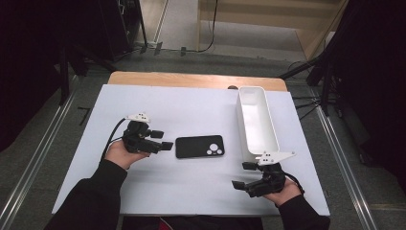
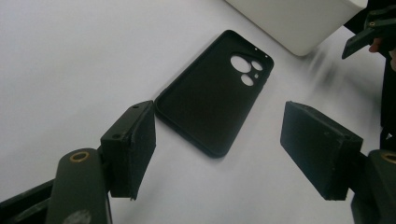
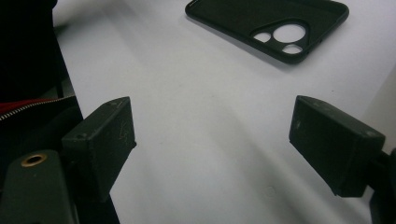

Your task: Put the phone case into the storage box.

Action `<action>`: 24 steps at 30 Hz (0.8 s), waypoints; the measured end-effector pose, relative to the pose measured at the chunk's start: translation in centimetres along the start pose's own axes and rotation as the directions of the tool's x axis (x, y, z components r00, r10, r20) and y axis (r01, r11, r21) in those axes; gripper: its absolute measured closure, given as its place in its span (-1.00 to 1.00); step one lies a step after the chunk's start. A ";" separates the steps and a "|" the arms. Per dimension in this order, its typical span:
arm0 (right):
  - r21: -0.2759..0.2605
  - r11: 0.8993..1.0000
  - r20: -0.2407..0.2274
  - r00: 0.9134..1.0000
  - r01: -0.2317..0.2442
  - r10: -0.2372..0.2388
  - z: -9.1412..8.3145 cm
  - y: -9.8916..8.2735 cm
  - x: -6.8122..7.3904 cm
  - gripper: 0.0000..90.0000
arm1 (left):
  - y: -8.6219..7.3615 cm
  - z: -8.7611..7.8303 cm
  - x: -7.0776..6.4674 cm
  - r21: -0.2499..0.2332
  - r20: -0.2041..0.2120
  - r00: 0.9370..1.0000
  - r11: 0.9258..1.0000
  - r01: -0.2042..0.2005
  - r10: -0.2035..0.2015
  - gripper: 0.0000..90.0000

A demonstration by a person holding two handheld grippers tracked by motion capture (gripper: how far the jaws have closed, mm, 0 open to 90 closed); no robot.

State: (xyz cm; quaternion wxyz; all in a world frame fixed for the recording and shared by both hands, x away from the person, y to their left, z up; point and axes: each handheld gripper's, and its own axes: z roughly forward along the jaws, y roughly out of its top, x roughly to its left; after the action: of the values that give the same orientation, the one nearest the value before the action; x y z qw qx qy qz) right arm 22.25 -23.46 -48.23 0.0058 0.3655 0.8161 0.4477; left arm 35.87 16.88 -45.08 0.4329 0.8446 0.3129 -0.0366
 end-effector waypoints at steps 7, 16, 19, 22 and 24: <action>0.003 1.000 -0.002 1.000 0.002 -0.002 0.0 0.0 0.0 -0.72 | 1.0 1.5 0.0 0.009 0.004 1.000 1.000 -0.016 0.016 -0.38; 0.007 1.000 -0.008 1.000 0.008 -0.007 0.1 0.0 0.0 -0.72 | 2.0 3.2 0.5 0.024 -0.009 1.000 0.999 -0.027 0.027 -0.33; 0.009 1.000 -0.005 1.000 0.005 -0.005 0.1 0.0 0.0 -0.72 | 2.4 3.9 0.7 0.017 -0.005 1.000 1.000 -0.022 0.022 -0.33; 0.009 1.000 -0.007 1.000 0.006 -0.006 0.1 0.0 0.1 -0.72 | 2.6 4.7 0.6 0.031 -0.016 0.999 0.999 -0.039 0.039 -0.30; 0.009 1.000 -0.007 1.000 0.012 -0.012 0.1 0.0 0.0 -0.72 | 2.5 5.0 0.6 0.034 -0.014 1.000 0.999 -0.027 0.028 -0.24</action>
State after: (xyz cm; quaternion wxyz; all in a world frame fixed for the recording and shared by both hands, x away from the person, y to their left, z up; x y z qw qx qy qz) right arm 22.23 -23.41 -48.29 0.0039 0.3592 0.8203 0.4450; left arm 38.80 12.37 -46.66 0.4167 0.8563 0.3037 -0.0296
